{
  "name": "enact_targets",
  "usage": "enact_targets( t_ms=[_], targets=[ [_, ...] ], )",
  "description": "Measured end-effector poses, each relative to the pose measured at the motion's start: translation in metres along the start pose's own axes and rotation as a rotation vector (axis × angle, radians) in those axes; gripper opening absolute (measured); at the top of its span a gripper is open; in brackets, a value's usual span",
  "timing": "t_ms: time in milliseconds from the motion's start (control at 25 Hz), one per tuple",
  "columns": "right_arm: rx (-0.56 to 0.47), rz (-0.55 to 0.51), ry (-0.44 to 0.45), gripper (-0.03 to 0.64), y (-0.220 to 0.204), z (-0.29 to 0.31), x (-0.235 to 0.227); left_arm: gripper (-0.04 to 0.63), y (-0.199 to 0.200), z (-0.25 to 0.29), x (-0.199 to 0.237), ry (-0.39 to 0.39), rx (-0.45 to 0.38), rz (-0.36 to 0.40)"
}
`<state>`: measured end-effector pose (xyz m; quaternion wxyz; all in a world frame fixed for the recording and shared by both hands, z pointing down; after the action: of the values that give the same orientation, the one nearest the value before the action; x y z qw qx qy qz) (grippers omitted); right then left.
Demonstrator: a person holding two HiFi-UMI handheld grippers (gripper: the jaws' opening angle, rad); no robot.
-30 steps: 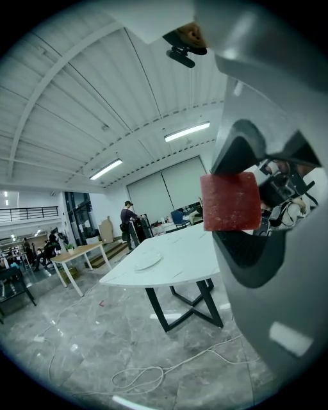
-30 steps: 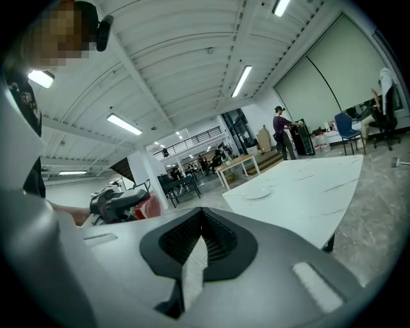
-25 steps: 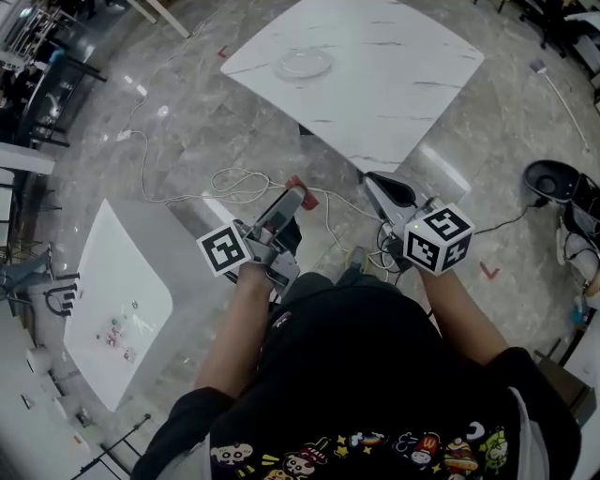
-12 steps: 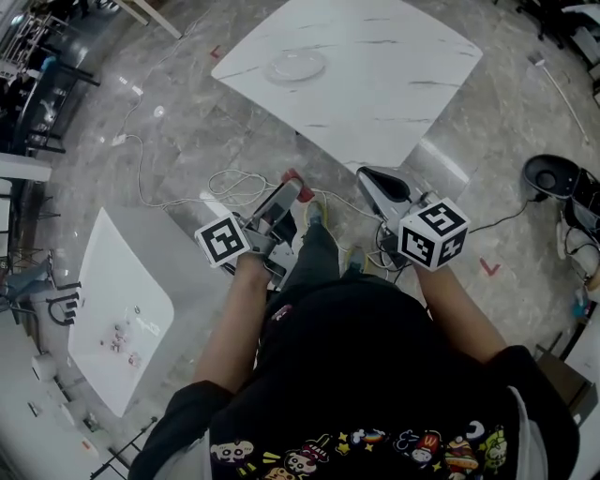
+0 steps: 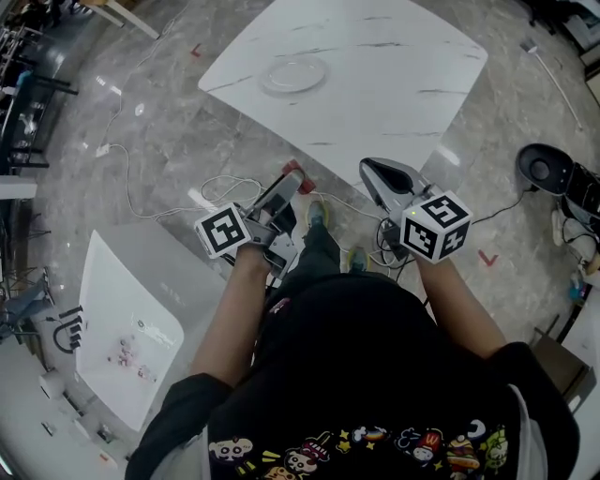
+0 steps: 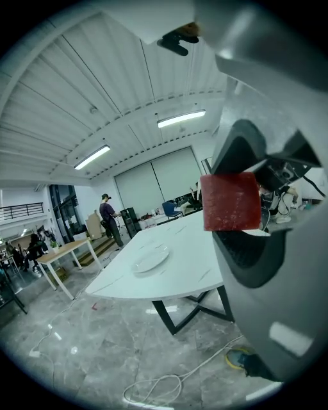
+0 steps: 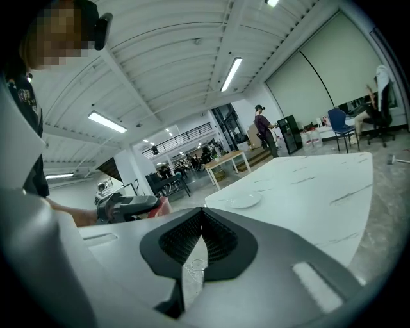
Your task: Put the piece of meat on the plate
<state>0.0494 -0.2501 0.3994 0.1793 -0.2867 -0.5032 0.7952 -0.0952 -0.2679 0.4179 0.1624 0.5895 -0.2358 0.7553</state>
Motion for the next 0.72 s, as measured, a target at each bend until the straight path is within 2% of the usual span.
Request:
enact_targets(
  t_ms=[200, 480, 720],
  targets=[
    [0.010, 0.030, -0.044, 0.024, 0.014, 0.043, -0.021, 0.387, 0.057, 0.031, 0.018, -0.006, 0.045, 0.005],
    [0.023, 0.074, -0.101, 0.025, 0.018, 0.092, -0.047, 0.387, 0.128, 0.075, 0.056, 0.082, 0.104, 0.125],
    [0.039, 0.106, -0.134, 0.025, 0.011, 0.122, -0.069, 0.387, 0.165, 0.114, 0.090, 0.168, 0.182, 0.229]
  ],
)
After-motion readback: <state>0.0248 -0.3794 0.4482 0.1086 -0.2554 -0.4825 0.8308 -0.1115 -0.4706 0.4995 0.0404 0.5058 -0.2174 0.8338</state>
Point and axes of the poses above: the fingertips, and each gripper's own axes: z forward along the fingers, x to its left, y out of its top, the point moved 1 cm from there along -z, backward along the fingers, and after that the axes turned 10 degrees about -z, right-handed, at the moved point
